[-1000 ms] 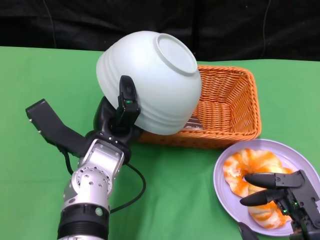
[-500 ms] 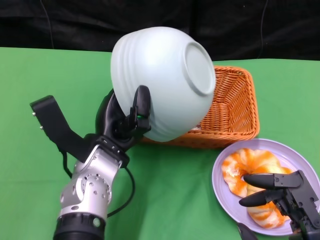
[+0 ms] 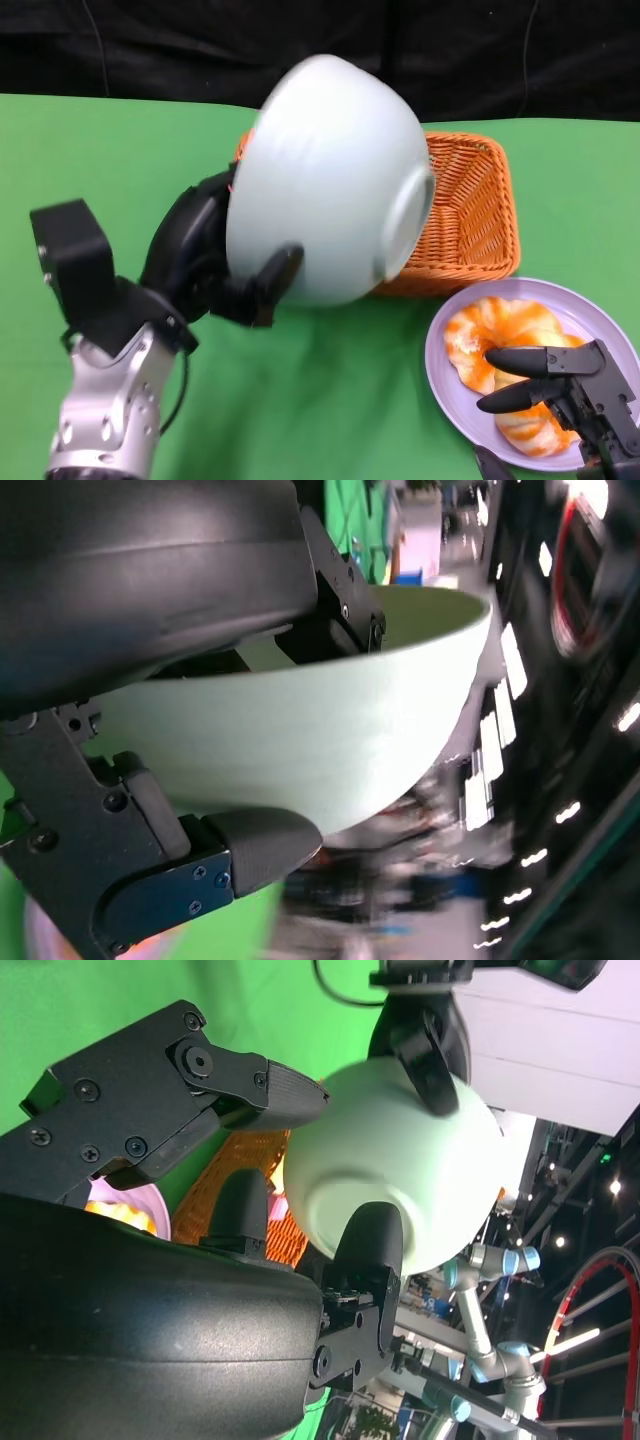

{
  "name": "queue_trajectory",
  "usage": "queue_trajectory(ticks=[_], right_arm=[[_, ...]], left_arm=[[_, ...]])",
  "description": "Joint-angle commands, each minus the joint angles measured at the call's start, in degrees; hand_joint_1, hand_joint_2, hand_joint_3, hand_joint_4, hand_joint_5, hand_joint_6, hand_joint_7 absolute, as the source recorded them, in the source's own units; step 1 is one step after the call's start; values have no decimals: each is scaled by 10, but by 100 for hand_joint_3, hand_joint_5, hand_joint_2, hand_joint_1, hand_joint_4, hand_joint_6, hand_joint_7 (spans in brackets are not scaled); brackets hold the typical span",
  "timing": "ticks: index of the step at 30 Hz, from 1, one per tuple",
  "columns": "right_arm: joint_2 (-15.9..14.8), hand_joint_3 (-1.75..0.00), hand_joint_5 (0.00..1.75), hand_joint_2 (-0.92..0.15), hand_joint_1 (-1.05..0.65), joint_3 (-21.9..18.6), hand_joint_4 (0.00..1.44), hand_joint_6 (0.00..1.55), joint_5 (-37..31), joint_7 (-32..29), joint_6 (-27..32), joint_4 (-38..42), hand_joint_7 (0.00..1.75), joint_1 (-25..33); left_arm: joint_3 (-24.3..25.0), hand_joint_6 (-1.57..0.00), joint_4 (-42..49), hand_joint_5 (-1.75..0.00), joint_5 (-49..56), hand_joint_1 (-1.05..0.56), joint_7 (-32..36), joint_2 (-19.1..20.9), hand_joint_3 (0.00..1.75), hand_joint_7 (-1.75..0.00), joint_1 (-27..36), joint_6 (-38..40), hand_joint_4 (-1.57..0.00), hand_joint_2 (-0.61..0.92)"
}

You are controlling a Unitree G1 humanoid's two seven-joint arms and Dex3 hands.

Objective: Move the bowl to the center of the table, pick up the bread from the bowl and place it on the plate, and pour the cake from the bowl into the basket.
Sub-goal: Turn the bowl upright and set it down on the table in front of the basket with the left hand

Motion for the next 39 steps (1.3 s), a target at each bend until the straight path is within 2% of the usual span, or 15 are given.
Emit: queue_trajectory(ticks=[1, 4, 7, 10, 13, 16, 19, 22, 26, 29, 32, 34, 36, 38, 39], right_arm=[[-7, -85, 145, -59, -22, 2, 17, 0, -18, 2, -18, -4, 125, 5], [-7, -85, 144, -59, -22, 4, 16, 0, -14, 4, -12, -9, 124, 8], [-8, -85, 144, -59, -22, 4, 16, 0, -14, 4, -16, -9, 123, 8], [-7, -84, 144, -59, -22, 4, 16, 0, -16, 3, -16, -9, 123, 7], [-6, -83, 144, -60, -23, 5, 17, 0, -16, 4, -14, -12, 122, 7], [-6, -83, 144, -60, -23, 6, 17, 0, -16, 4, -13, -12, 122, 7], [-6, -83, 144, -61, -24, 6, 17, 0, -18, 3, -11, -13, 122, 7], [-6, -83, 145, -61, -24, 7, 16, 0, -18, 4, -11, -14, 122, 7], [-4, -82, 145, -61, -23, 13, 16, 0, -13, 5, -13, -14, 122, 6], [-3, -83, 147, -61, -23, 23, 17, 0, -1, 8, -13, -16, 123, 9], [-4, -84, 148, -60, -22, 29, 17, 0, 4, 10, -5, -26, 123, 10], [-5, -88, 149, -58, -23, 29, 16, 0, 7, 11, -2, -29, 123, 7], [-5, -89, 150, -57, -24, 27, 16, 0, 6, 11, -4, -29, 123, 2], [-4, -90, 150, -57, -24, 26, 16, 0, 6, 11, -3, -33, 123, -3], [-4, -90, 150, -57, -24, 26, 16, 0, 8, 12, 0, -37, 124, -4]], left_arm=[[-15, -95, -22, -173, 40, -16, -8, 31, 139, -157, 27, -68, -104, 39], [-27, -95, -32, -173, 102, -16, 8, 59, 141, -156, 54, -154, -103, 38], [-37, -88, -21, -174, 148, -11, 13, 88, 140, -173, 70, -254, -102, 42], [-43, -87, -8, -175, 171, -9, 18, 111, 143, -174, 74, -312, -102, 41], [-40, -77, 1, -175, 252, -17, 50, 153, 150, -175, 80, -402, -93, 38], [-46, -74, 14, -175, 276, -18, 77, 164, 147, -175, 77, -429, -92, 39], [-21, -70, 28, -175, 426, -14, 163, 189, 132, -175, 71, -538, -93, 41], [-10, -68, 37, -175, 529, -14, 245, 201, 129, -175, 67, -579, -93, 41], [-11, -69, 27, -175, 676, -17, 378, 224, 105, -175, 72, -588, -94, 44], [-36, -69, 19, -175, 776, -20, 497, 246, 73, -175, 78, -566, -92, 58], [-77, -70, 12, -175, 852, -16, 596, 271, 63, -175, 79, -521, -91, 62], [-107, -70, 11, -175, 880, -18, 638, 287, 48, -175, 77, -490, -92, 69], [-138, -83, 19, -175, 903, -21, 674, 302, 26, -143, 71, -459, -92, 76], [-168, -85, 34, -175, 914, -22, 699, 315, 18, -138, 64, -434, -92, 80], [-180, -78, 39, -175, 910, -22, 695, 320, 14, -149, 62, -424, -88, 84]])
